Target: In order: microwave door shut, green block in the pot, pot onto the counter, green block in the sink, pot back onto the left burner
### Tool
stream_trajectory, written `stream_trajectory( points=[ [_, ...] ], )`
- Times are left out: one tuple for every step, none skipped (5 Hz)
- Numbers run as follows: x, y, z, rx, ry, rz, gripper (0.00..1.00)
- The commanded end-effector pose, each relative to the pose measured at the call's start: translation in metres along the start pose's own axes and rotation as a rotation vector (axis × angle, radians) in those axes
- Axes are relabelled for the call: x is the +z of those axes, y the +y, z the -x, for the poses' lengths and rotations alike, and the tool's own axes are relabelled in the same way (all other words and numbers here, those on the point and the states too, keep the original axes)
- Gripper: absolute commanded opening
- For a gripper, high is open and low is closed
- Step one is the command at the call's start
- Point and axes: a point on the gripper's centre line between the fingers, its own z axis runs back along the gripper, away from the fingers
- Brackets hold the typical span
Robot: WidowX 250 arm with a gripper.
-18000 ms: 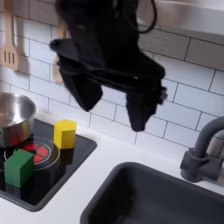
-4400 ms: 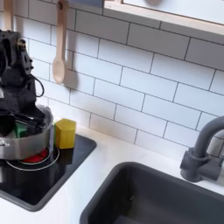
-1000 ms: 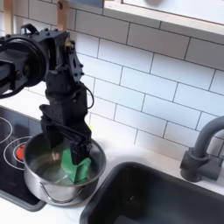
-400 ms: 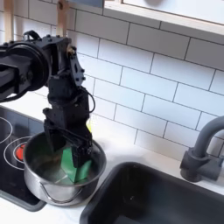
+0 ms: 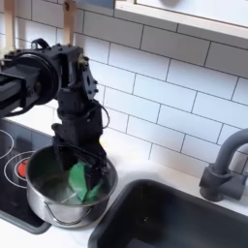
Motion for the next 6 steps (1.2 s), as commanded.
stream_trajectory(
  points=[
    [-0.004, 0.003, 0.000, 0.017, 0.005, -0.027, 1.00],
    [-0.002, 0.006, 0.001, 0.039, 0.006, -0.040, 1.00],
    [0.001, 0.007, 0.002, 0.030, 0.007, -0.042, 1.00],
    [0.007, 0.007, 0.002, 0.042, 0.020, -0.043, 1.00],
    [0.006, 0.009, 0.002, 0.037, 0.033, -0.046, 1.00],
    [0.005, 0.010, 0.000, 0.050, 0.034, -0.038, 0.00]
  ],
)
